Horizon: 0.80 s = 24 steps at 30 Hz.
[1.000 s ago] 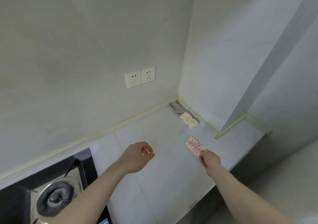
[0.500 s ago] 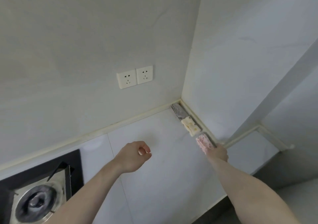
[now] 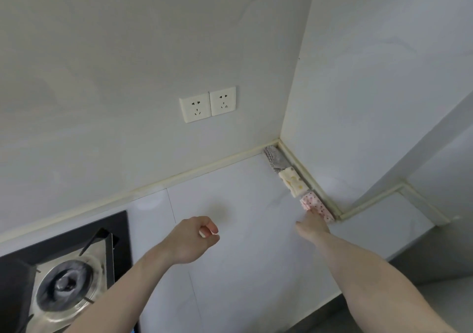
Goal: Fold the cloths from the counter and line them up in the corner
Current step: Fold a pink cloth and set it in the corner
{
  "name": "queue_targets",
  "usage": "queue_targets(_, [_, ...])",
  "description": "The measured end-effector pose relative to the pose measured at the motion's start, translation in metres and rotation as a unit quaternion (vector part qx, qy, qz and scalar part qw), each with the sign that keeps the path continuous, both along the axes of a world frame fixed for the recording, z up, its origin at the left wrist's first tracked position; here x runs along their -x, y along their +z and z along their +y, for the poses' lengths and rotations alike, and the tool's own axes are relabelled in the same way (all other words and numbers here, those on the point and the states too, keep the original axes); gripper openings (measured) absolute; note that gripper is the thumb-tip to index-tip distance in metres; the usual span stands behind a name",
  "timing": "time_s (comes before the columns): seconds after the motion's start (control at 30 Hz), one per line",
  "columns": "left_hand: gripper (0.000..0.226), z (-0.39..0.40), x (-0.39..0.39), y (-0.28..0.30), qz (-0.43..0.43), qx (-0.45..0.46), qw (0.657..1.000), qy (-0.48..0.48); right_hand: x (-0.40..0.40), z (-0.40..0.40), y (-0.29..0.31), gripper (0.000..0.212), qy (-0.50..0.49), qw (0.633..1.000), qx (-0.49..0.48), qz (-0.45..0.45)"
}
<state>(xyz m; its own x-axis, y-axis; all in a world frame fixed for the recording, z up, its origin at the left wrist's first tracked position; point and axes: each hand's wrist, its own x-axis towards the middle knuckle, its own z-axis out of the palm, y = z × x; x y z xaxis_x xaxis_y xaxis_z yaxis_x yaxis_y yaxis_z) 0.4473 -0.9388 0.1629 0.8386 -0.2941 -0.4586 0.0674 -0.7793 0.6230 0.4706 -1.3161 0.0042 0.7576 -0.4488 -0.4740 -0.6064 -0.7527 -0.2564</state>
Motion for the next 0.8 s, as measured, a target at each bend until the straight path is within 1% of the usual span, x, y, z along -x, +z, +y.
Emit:
queue_targets(0.07, [0.010,0.011,0.009,0.004,-0.004,0.000,1.000,0.016,0.002,0.009,0.011,0.065,0.000,1.000,0.017,-0.012])
queue_targets(0.13, [0.008,0.025,0.022,0.010,-0.013,0.004,0.999,0.038,0.005,0.030,0.022,0.059,0.024,0.998,0.028,-0.051])
queue_targets(0.23, [0.007,0.054,0.049,0.019,-0.037,0.000,0.997,0.074,0.012,0.085,0.037,0.052,0.079,0.989,-0.028,-0.118])
queue_targets(0.3, [0.006,0.082,0.074,0.023,-0.057,-0.008,0.993,0.099,0.024,0.140,0.048,0.051,0.139,0.976,-0.083,-0.145])
queue_targets(0.43, [0.016,0.157,0.139,0.028,-0.103,-0.048,0.982,0.148,0.071,0.268,0.078,0.052,0.267,0.928,-0.185,-0.182])
queue_targets(0.57, [0.018,0.235,0.220,0.036,-0.132,-0.066,0.965,0.218,0.128,0.382,0.116,0.049,0.396,0.861,-0.273,-0.167])
queue_targets(0.67, [0.023,0.290,0.288,0.041,-0.139,-0.069,0.946,0.284,0.173,0.455,0.145,0.050,0.455,0.820,-0.311,-0.155])
queue_targets(0.8, [0.020,0.349,0.376,0.046,-0.164,-0.081,0.913,0.364,0.235,0.536,0.172,0.049,0.518,0.769,-0.343,-0.148])
